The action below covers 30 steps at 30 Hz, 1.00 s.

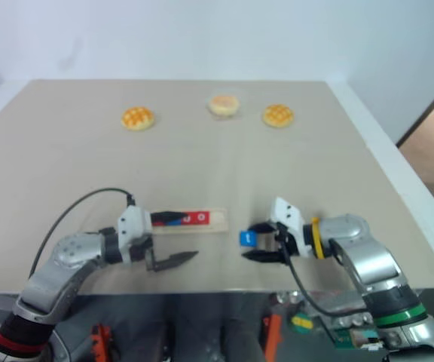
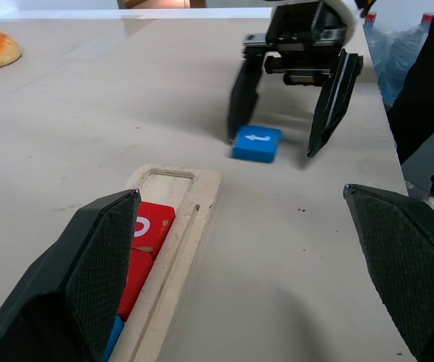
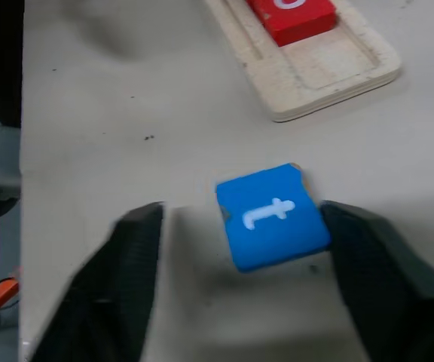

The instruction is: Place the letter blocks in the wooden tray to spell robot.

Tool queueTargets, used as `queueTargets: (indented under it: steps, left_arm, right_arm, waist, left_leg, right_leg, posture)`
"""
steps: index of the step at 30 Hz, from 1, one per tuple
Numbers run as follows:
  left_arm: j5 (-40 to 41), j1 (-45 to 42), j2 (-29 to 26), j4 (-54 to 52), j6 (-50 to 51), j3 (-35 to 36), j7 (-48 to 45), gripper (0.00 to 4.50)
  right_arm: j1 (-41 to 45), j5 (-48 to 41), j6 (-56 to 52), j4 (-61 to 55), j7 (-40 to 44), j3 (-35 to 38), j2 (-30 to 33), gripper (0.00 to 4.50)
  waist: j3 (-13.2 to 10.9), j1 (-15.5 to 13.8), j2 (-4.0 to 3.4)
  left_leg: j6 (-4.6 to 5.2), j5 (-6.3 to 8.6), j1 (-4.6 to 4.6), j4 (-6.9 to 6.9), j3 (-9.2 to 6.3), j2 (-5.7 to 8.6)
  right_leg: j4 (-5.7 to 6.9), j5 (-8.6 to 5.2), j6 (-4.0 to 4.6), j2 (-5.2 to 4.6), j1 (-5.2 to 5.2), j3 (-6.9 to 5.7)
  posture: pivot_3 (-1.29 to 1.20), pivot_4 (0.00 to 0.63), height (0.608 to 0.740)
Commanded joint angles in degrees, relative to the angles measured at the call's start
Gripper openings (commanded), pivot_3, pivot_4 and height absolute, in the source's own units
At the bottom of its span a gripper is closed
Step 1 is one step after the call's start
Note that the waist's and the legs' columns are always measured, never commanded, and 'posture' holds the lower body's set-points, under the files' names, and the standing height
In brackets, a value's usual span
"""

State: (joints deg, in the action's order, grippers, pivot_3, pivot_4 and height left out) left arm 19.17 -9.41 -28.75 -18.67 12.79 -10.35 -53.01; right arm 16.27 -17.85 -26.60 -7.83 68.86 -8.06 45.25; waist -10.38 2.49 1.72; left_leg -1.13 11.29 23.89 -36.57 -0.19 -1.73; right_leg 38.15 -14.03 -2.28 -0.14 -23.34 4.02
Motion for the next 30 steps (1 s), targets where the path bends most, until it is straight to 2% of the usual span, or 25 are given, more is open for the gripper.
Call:
queueTargets:
  steps: [1, 2, 11, 15, 19, 22, 30]
  left_arm:
    - [0.50, -0.57, -0.25, -1.23, -0.34, 0.41, -0.16, 4.50]
    - [0.51, -0.58, -0.23, -1.22, -0.36, 0.36, -0.20, 4.50]
    - [0.26, -0.92, -0.14, -0.34, -0.90, 0.38, -0.53, 4.50]
    - [0.50, -0.68, 0.41, -0.05, -0.14, 1.40, 1.10, 4.50]
    - [0.58, 0.12, 1.07, -0.18, 0.65, 3.03, 4.14, 4.50]
    - [0.83, 0.56, 1.68, -0.18, 1.69, 4.10, 6.36, 4.50]
    - [-0.28, 0.50, 2.60, 0.16, 2.30, 4.28, 9.21, 4.50]
  right_arm:
    - [-1.47, -0.52, -0.76, -3.49, -0.97, 1.51, 1.38, 1.77]
    - [-1.72, -0.69, -1.15, -3.83, -1.31, 1.62, 1.42, 1.46]
    - [-1.98, -0.27, -0.95, -4.71, -3.30, 1.66, 1.29, 1.46]
    - [0.66, -0.97, -0.89, -4.54, -3.83, 2.36, 0.80, 1.46]
    - [8.76, -2.18, -3.94, -3.90, -4.53, 1.42, -1.43, 1.46]
    - [14.64, -0.17, -3.28, -1.19, -3.55, -2.40, -3.54, 1.46]
    - [23.79, 6.78, 3.62, 11.68, -0.69, -9.67, -8.07, 1.46]
  waist:
    - [0.00, 0.00, 0.00]
    - [0.00, -0.01, 0.00]
    - [0.00, -0.01, 0.00]
    - [0.00, -0.01, 0.00]
    - [-0.01, 0.30, 0.00]
    - [0.00, 0.17, 0.00]
    - [0.00, 0.00, 0.00]
  left_leg:
    - [0.00, 0.00, 0.00, 0.00, 0.01, 0.01]
    - [0.00, 0.00, -0.01, 0.00, 0.01, 0.01]
    - [0.00, 0.00, -0.01, -0.01, 0.01, 0.00]
    - [0.00, 0.00, -0.01, -0.02, 0.02, 0.00]
    - [0.00, 0.00, -0.08, -0.02, 0.18, -0.06]
    - [0.01, -0.01, -0.11, -0.02, 0.07, -0.10]
    - [0.01, -0.01, 0.02, 0.00, 0.07, -0.02]
  right_leg:
    - [0.00, 0.00, 0.00, -0.01, 0.00, 0.01]
    - [0.00, 0.00, 0.00, 0.00, 0.00, 0.01]
    - [0.00, 0.01, 0.00, 0.01, 0.00, 0.01]
    - [0.00, 0.02, -0.01, 0.01, 0.00, 0.02]
    - [0.00, 0.12, 0.03, 0.04, -0.05, 0.13]
    - [0.01, 0.12, 0.04, 0.15, 0.01, 0.09]
    - [-0.01, 0.06, 0.01, 0.02, -0.04, 0.07]
  posture:
    - [0.00, 0.150, 0.740]
    - [0.00, 0.150, 0.740]
    - [0.00, 0.150, 0.740]
    - [0.00, 0.150, 0.740]
    - [0.00, 0.150, 0.740]
    - [0.00, 0.150, 0.740]
    - [0.00, 0.150, 0.740]
